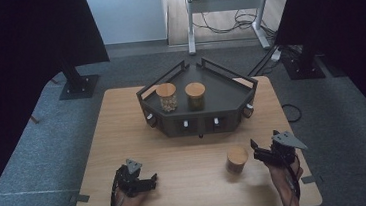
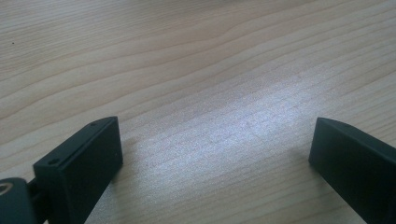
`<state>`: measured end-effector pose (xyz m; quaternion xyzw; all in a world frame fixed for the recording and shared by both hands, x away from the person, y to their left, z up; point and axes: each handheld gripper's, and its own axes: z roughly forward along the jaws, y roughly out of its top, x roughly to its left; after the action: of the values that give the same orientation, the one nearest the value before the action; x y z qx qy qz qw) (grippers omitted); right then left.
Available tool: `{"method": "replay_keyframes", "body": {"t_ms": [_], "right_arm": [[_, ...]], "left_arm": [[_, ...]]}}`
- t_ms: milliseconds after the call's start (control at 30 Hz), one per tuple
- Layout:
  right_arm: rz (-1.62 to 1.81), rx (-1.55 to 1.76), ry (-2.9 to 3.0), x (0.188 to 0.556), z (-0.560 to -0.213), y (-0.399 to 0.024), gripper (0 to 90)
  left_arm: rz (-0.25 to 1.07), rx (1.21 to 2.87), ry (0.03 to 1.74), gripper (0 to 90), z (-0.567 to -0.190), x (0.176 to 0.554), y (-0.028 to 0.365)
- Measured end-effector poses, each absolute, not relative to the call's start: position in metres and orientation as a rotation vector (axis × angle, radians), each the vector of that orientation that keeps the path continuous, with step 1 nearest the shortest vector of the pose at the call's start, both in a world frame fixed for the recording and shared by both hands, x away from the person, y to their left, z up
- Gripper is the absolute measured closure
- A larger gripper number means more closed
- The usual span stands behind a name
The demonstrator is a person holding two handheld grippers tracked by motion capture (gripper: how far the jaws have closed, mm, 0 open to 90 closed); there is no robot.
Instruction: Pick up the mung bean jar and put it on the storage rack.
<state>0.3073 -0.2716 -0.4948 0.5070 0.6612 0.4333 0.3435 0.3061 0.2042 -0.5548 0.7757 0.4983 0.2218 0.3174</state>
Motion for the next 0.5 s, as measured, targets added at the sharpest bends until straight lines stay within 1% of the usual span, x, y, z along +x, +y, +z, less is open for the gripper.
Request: {"method": "replay_keyframes", "body": {"t_ms": [500], "right_arm": [[1.119, 1.354, 1.718, 0.303, -0.509, -0.278, 9.0]], "left_arm": [[0.584, 2.041, 1.311, 2.4, -0.555, 0.306, 0.204]]}}
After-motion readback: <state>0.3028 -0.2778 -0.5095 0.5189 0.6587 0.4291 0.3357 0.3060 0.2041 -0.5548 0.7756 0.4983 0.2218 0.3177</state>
